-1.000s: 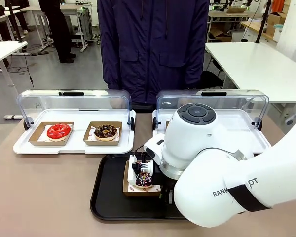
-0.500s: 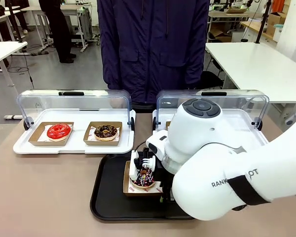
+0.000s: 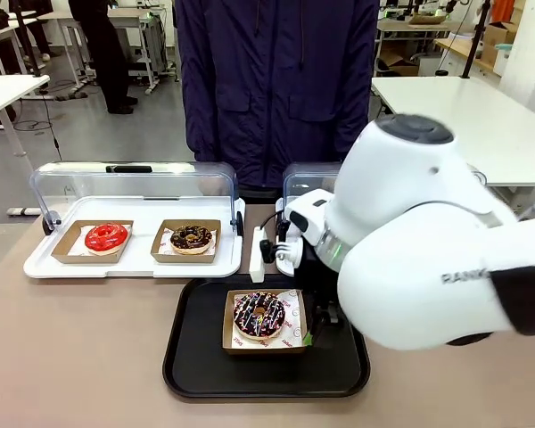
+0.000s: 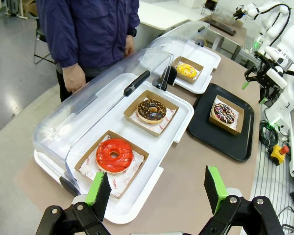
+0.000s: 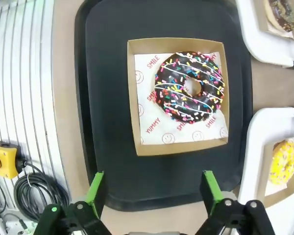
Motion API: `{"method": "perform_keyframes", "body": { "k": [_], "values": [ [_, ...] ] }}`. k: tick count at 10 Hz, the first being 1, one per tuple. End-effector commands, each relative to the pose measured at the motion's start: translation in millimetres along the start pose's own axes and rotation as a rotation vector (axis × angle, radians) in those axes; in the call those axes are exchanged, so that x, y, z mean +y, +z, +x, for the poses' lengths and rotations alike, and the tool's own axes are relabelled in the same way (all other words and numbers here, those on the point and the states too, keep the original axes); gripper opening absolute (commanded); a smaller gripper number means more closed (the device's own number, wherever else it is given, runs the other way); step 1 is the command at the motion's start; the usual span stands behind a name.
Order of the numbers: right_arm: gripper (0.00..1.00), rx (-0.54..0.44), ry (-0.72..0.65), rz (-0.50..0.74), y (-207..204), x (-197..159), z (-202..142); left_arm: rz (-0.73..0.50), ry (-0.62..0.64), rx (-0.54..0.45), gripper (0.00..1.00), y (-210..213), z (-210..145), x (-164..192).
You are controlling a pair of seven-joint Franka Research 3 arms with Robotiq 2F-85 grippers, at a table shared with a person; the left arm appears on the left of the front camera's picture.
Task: Move the fourth donut from the left to the tray.
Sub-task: Pick up the Paper togo box containing the Donut indicated by the person and place it on the Handle tray.
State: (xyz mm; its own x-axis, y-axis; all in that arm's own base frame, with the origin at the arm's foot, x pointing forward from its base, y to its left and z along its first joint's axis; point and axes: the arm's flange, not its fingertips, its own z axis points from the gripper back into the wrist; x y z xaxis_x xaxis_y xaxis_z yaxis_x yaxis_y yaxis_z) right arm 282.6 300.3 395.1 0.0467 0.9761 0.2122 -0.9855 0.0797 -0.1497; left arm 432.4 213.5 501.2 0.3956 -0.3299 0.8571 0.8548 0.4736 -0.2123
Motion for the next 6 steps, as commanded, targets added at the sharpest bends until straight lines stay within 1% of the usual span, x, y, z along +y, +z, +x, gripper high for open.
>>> {"method": "perform_keyframes", "body": {
  "k": [1,2,6],
  "values": [
    [1.00,-0.030,0.023,0.039,10,10,-15,-0.009,-0.002,0.009,1.00,1,0,-1],
    [1.00,0.000,0.000,0.000,0,0,0,-0.009,-0.002,0.009,1.00,1,0,-1],
    [1.00,0.000,0.000,0.000,0,0,0,-0.009,-0.002,0.009,1.00,1,0,-1]
  ]
}}
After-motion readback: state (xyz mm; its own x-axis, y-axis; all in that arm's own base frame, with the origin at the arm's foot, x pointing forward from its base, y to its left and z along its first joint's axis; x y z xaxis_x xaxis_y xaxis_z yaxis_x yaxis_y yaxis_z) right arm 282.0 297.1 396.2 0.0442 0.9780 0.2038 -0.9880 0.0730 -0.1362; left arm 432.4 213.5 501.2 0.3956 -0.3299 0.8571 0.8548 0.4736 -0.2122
